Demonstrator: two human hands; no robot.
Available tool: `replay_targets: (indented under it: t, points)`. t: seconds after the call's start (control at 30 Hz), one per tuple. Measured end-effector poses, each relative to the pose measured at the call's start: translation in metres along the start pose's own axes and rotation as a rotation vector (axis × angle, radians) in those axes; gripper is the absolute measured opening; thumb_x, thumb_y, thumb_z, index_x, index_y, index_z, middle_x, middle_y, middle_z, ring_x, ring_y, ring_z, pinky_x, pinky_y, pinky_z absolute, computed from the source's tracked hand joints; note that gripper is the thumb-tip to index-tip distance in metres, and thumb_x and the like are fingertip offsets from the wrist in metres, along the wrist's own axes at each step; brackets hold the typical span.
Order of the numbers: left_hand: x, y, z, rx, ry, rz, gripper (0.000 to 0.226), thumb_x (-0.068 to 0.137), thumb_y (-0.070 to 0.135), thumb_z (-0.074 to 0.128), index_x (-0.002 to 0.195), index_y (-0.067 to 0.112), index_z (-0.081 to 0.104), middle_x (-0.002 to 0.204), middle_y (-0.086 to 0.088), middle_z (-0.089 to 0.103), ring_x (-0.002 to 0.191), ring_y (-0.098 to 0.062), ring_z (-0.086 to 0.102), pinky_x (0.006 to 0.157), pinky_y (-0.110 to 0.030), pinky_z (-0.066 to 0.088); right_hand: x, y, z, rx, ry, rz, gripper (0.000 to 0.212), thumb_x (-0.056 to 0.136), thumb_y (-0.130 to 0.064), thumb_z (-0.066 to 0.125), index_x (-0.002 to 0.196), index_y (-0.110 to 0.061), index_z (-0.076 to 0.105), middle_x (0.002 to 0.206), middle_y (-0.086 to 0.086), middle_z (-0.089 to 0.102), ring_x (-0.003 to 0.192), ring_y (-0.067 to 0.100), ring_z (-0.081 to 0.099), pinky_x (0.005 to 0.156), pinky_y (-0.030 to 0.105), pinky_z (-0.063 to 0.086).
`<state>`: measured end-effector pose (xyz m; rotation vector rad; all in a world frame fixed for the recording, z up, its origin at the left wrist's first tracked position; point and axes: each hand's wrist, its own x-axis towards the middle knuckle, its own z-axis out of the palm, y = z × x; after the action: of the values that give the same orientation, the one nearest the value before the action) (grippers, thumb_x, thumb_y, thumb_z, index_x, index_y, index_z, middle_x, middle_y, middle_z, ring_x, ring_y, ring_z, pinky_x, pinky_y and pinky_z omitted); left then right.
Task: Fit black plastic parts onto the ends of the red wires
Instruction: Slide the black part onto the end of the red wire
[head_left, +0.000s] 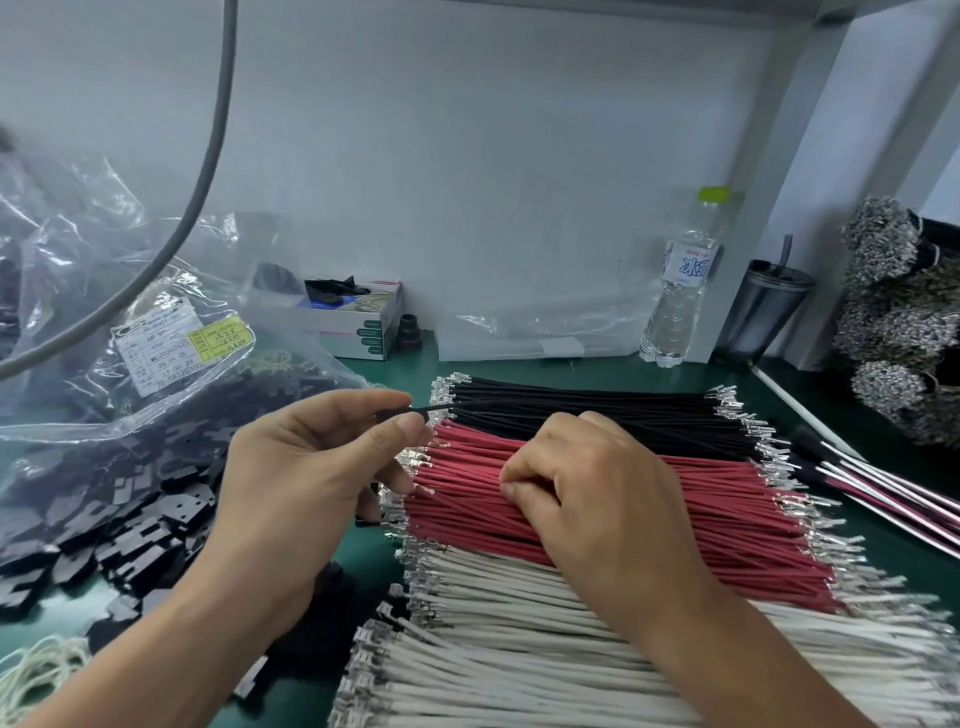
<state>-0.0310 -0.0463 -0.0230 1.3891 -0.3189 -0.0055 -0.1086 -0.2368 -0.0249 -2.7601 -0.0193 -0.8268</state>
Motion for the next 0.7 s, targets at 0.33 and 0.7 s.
replay_targets:
  t: [0.33,0.7]
  points:
    - [0.002,-0.004,0.001,-0.042,-0.011,-0.02,0.041,0.056,0.032,0.086,0.092,0.014,0.082,0.087,-0.016,0.079,0.052,-0.018,0.063,0.04,-0.022,0.046,0.005,-0.005,0.002,0.017,-0.046,-0.002,0.006,0.089,-0.039,0.072,0.091,-0.034,0.073,0.086,-0.018,0.06,0.087,0.002,0.054,0.07,0.021,0.044]
    - [0.007,-0.006,-0.006,-0.065,0.0,-0.027,0.039,0.06,0.033,0.086,0.094,0.014,0.082,0.089,-0.016,0.079,0.053,-0.017,0.065,0.041,-0.022,0.048,0.006,0.008,-0.012,0.202,0.041,0.055,0.022,0.093,-0.015,0.07,0.107,-0.032,0.074,0.086,-0.02,0.061,0.087,0.001,0.06,0.076,0.012,0.046]
